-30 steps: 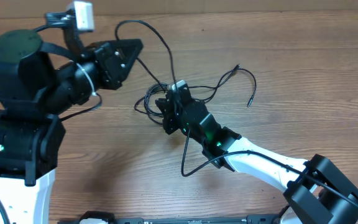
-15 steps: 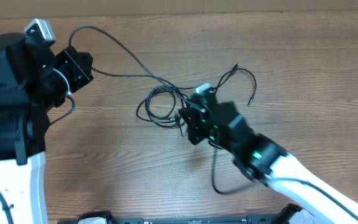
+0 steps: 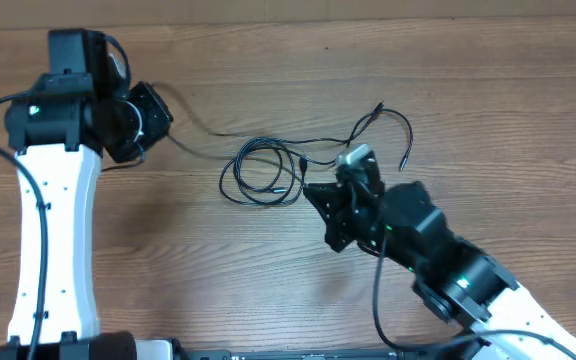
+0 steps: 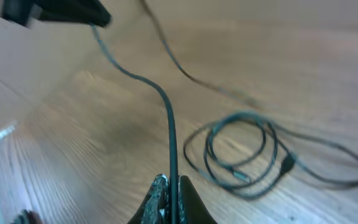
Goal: Untangle cables
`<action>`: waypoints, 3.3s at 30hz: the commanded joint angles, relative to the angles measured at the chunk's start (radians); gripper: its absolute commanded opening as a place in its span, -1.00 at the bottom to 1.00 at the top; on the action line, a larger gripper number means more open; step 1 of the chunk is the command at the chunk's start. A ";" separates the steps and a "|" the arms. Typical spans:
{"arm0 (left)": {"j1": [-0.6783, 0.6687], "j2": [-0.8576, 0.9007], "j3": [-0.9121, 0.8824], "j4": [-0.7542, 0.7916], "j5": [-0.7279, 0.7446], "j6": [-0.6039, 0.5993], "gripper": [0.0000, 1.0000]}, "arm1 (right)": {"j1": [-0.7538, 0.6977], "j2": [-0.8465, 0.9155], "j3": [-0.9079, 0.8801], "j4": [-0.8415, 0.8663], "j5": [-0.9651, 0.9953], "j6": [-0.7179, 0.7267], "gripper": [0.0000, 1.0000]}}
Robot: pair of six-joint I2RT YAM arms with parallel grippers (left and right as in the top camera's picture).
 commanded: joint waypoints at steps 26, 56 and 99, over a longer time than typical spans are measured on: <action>0.276 -0.091 0.002 -0.229 -0.069 0.000 -0.91 | 0.244 0.824 0.177 0.720 -0.311 0.204 -0.86; -0.502 -0.091 -0.170 -0.193 -0.163 -0.006 -0.91 | -0.410 -0.079 0.177 -0.350 0.190 0.179 1.00; -0.871 0.147 -0.788 0.510 -0.256 0.121 0.01 | -0.483 -0.115 0.175 -0.584 0.144 0.183 1.00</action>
